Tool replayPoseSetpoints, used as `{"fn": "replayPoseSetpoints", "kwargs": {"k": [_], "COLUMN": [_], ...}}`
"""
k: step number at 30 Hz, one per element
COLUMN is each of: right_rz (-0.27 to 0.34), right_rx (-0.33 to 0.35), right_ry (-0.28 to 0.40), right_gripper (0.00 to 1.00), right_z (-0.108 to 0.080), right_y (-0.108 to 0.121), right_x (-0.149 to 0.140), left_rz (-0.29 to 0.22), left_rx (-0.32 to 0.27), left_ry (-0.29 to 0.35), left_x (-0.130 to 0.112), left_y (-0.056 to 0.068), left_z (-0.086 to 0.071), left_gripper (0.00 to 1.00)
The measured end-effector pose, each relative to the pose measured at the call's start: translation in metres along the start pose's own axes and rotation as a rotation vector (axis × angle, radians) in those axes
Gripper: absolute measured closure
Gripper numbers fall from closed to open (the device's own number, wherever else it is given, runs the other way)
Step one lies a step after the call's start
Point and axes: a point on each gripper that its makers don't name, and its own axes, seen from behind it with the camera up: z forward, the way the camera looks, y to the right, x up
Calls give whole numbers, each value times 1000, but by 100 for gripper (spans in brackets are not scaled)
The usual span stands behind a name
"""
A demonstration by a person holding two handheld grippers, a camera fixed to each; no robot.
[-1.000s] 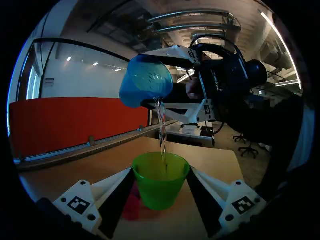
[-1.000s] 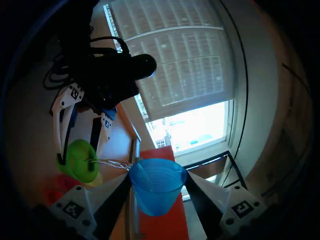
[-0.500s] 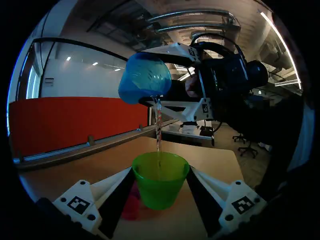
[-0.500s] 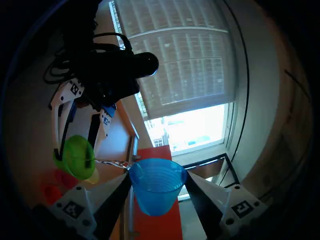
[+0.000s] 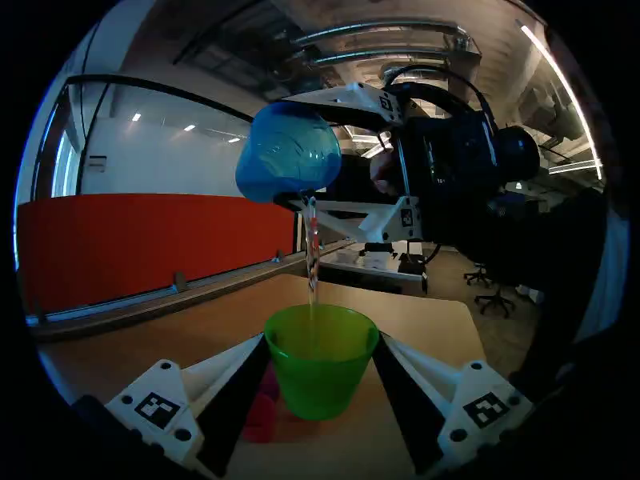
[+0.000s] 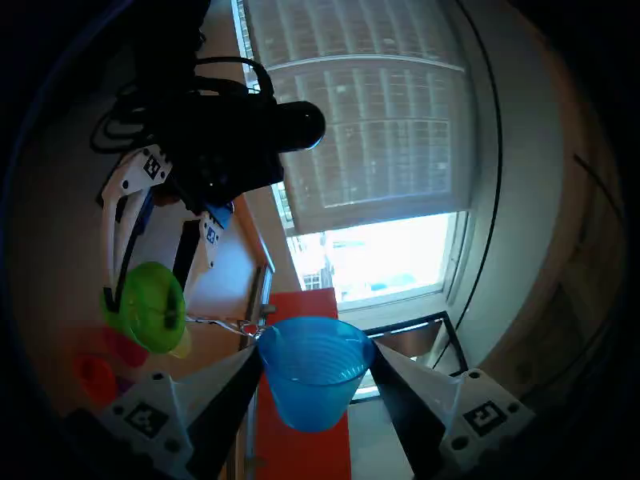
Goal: Pour water
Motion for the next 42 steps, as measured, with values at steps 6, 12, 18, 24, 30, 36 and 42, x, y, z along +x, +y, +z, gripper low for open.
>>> {"fn": "replayPoseSetpoints", "kwargs": {"k": [6, 12, 18, 24, 30, 36, 42], "right_rz": [-22, -44, -64, -90, -116, -140, -169], "right_rx": [-9, -11, -12, -13, -13, -16, -12], "right_ry": [-4, -7, -9, -9, -9, -10, -11], "right_gripper": [7, 7, 7, 8, 8, 8, 7], "right_z": [-1, -1, -1, -1, -1, -4, -5], "right_y": [4, 6, 6, 6, 5, 5, 2], "right_x": [-1, 0, 1, 5, 9, 15, 17], "left_rz": [1, 1, 1, -1, 0, -1, 0], "left_rx": [3, 4, 2, 0, -3, 1, -2], "left_ry": [1, 2, 3, 4, 8, 10, 12], "left_x": [1, 1, 2, 1, 3, 3, 5], "left_y": [-1, -1, -1, 0, 0, -1, 1], "left_z": [0, 0, 1, 2, 2, 2, 3], "left_gripper": [13, 13, 13, 13, 13, 13, 13]}}
